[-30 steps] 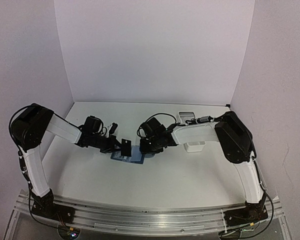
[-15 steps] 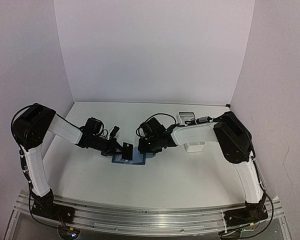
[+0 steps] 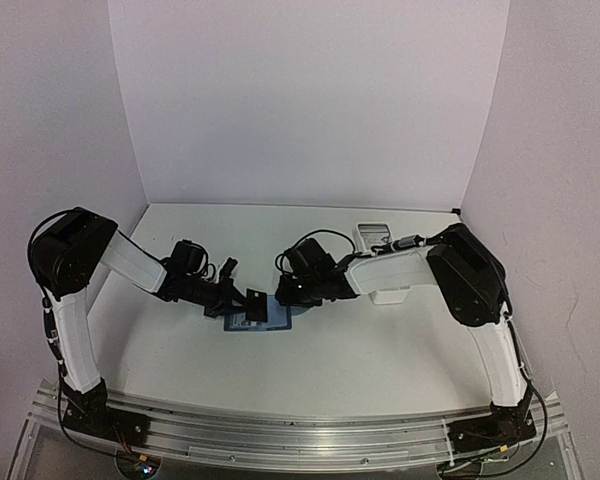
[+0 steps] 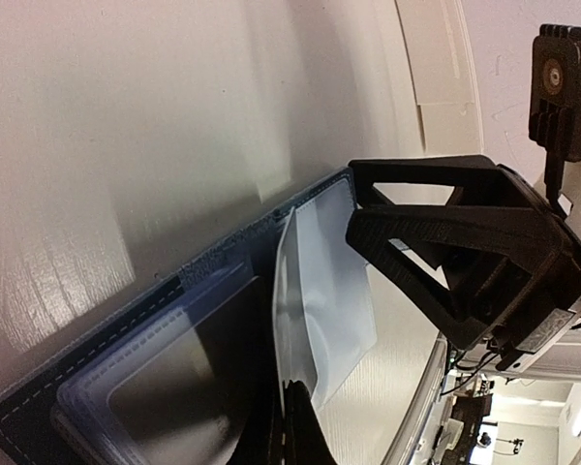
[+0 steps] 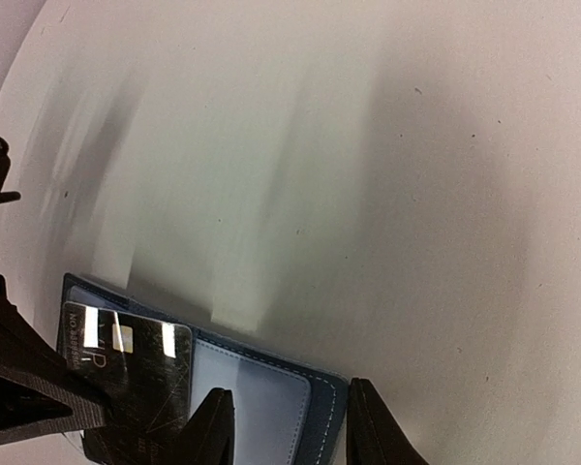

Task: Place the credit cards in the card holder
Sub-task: Insert the credit card into the card holder.

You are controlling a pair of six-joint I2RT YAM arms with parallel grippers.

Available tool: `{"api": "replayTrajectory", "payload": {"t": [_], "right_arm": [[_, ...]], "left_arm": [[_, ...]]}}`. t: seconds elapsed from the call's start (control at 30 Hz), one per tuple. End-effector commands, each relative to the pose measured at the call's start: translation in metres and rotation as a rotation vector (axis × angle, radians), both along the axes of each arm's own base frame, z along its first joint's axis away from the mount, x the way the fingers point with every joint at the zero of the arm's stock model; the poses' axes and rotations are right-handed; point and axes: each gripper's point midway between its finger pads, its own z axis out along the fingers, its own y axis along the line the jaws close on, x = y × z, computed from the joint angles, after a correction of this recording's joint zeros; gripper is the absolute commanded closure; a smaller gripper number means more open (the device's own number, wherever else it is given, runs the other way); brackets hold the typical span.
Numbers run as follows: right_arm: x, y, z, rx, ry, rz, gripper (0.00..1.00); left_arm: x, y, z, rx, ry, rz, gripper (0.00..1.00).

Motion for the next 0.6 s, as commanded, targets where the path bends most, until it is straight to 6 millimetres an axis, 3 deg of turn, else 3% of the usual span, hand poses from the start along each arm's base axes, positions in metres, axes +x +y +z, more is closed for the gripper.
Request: {"api": "replayTrajectory", "payload": {"t": [0.0, 0.27, 0.43, 0.57], "right_arm": [[-0.027, -0.016, -0.025, -0.007, 0.141, -0.045, 0.63], [-0.025, -0.020, -0.015, 0.028, 0.152, -0.040, 0.63], [-0.013, -0.024, 0.012, 0.007, 0.062, -0.004, 0.62], [-0.012, -0.023, 0.026, -0.002, 0.049, 0.034, 0.61]], "left_arm": [[0.007, 0.004, -0.012, 0.049, -0.011, 0.064, 1.00], [0.008, 0.007, -0.008, 0.056, -0.043, 0.052, 1.00], [0.010, 0.018, 0.001, 0.110, -0.127, 0.047, 1.00], [0.013, 0.018, -0.004, 0.114, -0.142, 0.054, 1.00]]}}
